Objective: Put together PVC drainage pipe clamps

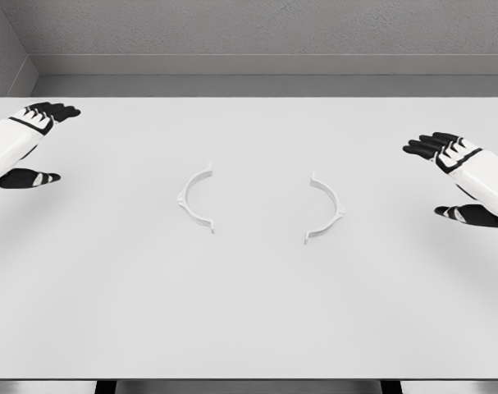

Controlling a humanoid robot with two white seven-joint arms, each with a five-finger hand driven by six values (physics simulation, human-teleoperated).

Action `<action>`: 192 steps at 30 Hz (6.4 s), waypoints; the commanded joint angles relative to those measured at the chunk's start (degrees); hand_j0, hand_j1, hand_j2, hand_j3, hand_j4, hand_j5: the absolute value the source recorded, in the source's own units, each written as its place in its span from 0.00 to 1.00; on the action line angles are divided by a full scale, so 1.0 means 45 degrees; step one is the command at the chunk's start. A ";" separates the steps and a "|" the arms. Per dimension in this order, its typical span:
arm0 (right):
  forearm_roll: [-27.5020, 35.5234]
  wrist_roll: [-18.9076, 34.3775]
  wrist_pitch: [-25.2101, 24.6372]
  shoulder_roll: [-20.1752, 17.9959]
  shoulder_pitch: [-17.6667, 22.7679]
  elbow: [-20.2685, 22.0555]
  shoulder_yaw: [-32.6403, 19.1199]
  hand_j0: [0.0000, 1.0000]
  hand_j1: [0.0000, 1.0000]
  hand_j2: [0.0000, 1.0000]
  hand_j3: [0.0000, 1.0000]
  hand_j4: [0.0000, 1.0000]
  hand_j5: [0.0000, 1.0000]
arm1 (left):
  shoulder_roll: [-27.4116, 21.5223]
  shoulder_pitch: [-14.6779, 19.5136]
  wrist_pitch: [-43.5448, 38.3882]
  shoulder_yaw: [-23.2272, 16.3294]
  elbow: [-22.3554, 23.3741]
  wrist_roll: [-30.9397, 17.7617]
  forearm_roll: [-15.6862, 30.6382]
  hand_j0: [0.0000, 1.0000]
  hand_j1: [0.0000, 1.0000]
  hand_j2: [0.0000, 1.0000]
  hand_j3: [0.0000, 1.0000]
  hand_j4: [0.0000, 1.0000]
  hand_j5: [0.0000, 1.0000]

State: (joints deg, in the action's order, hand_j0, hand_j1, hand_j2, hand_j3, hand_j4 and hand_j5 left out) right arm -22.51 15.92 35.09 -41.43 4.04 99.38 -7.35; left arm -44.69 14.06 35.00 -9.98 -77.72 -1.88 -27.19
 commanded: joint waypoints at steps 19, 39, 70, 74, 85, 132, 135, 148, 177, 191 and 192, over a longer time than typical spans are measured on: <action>-0.2459 0.0134 -0.0019 0.1453 -0.3027 -0.1927 0.3451 1.00 1.00 1.00 1.00 1.00 1.00 | 0.1377 0.0917 0.0001 -0.1765 0.0357 0.0008 -0.0248 1.00 1.00 1.00 1.00 1.00 1.00; -0.2694 0.0114 -0.0019 0.2293 -0.3887 -0.3490 0.4525 1.00 1.00 1.00 1.00 1.00 1.00 | 0.3193 0.1875 0.0001 -0.3660 0.0905 0.0008 -0.0482 1.00 1.00 1.00 1.00 1.00 1.00; -0.3065 0.0114 -0.0019 0.3114 -0.4531 -0.4290 0.5033 1.00 1.00 1.00 1.00 1.00 1.00 | 0.4131 0.2539 0.0001 -0.3817 0.2662 0.0008 -0.0502 1.00 1.00 1.00 1.00 1.00 1.00; -0.3124 0.0114 -0.0019 0.3211 -0.4531 -0.4290 0.5052 1.00 1.00 1.00 1.00 1.00 1.00 | 0.4248 0.2520 0.0001 -0.3817 0.2662 0.0008 -0.0502 1.00 1.00 1.00 1.00 1.00 1.00; -0.3143 0.0095 -0.0019 0.3231 -0.4824 -0.4641 0.5169 1.00 1.00 1.00 1.00 1.00 1.00 | 0.4502 0.2500 0.0001 -0.3914 0.2604 0.0008 -0.0502 1.00 1.00 1.00 1.00 1.00 1.00; -0.3456 0.0114 -0.0219 0.4207 -0.5586 -0.4857 0.6068 1.00 1.00 1.00 1.00 1.00 1.00 | 0.5342 0.3086 0.0001 -0.3895 0.3463 0.0008 -0.0463 1.00 1.00 1.00 1.00 1.00 1.00; -0.3456 0.0114 -0.0219 0.4246 -0.5664 -0.5013 0.6126 1.00 1.00 1.00 1.00 1.00 1.00 | 0.5537 0.3184 0.0001 -0.3914 0.3717 0.0008 -0.0482 1.00 1.00 1.00 1.00 1.00 1.00; -0.3475 0.0095 -0.0297 0.4481 -0.6484 -0.6068 0.6517 1.00 1.00 1.00 1.00 1.00 1.00 | 0.5810 0.3145 0.0001 -0.3953 0.3697 0.0008 -0.0521 1.00 1.00 1.00 1.00 1.00 1.00; -0.3651 0.0114 -0.0492 0.4930 -0.7187 -0.6693 0.6888 1.00 1.00 1.00 1.00 1.00 1.00 | 0.5830 0.2891 0.0001 -0.3953 0.3561 0.0008 -0.0502 1.00 1.00 1.00 1.00 1.00 1.00; 0.0744 0.0153 -0.0019 0.0125 -0.3184 -0.1693 0.2005 1.00 1.00 1.00 1.00 1.00 1.00 | 0.5928 0.2832 0.0001 -0.4090 0.3483 0.0008 -0.0580 1.00 1.00 1.00 1.00 1.00 1.00; 0.0724 0.0173 -0.0019 0.0125 -0.3184 -0.1693 0.1986 1.00 1.00 1.00 1.00 1.00 1.00 | 0.5928 0.2832 0.0001 -0.4090 0.3483 0.0008 -0.0580 1.00 1.00 1.00 1.00 1.00 1.00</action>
State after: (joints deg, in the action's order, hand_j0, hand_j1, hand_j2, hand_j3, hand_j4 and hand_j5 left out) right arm -20.61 16.75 34.99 -39.77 -10.20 90.85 3.66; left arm -18.02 26.81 35.00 -28.32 -61.92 -1.88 -30.16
